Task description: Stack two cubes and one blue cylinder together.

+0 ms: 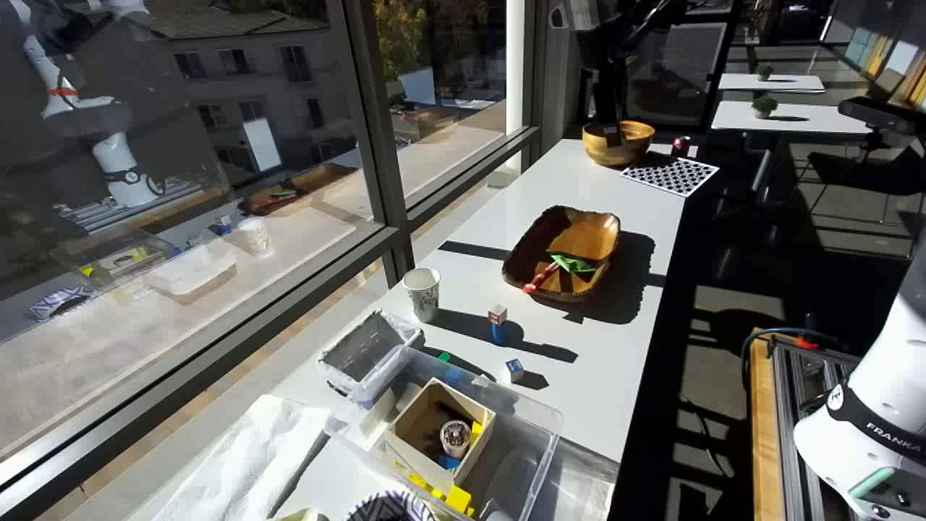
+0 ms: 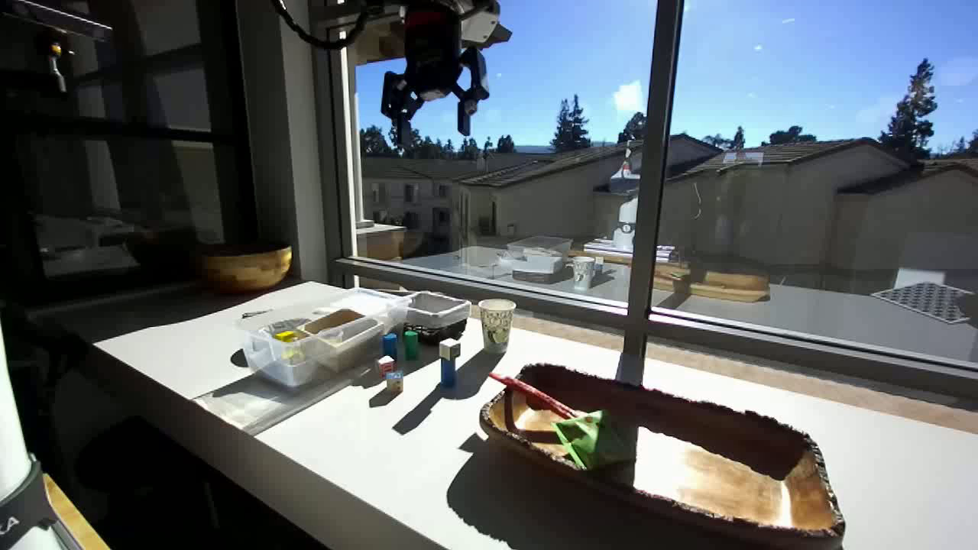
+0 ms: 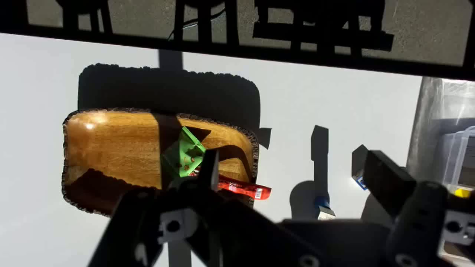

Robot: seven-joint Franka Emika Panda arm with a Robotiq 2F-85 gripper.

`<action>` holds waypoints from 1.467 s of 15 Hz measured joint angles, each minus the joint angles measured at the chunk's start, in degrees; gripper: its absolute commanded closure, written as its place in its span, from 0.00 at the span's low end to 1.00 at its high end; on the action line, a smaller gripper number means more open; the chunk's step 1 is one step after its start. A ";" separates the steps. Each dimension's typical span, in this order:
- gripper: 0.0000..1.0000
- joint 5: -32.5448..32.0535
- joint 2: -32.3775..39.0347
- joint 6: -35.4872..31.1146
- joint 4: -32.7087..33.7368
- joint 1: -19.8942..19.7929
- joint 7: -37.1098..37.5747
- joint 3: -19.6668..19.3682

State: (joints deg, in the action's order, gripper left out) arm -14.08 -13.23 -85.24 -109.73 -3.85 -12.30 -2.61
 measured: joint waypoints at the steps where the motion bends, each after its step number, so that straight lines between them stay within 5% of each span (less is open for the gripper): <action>1: 0.00 0.00 0.00 0.00 0.00 0.00 0.00 0.00; 13: 0.00 0.31 0.44 -0.99 0.09 0.21 -0.12 -0.03; 22: 0.00 12.93 8.73 -31.56 -3.56 2.65 4.84 0.65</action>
State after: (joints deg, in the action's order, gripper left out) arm -1.15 -4.50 -116.80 -113.29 -1.20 -7.46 -1.96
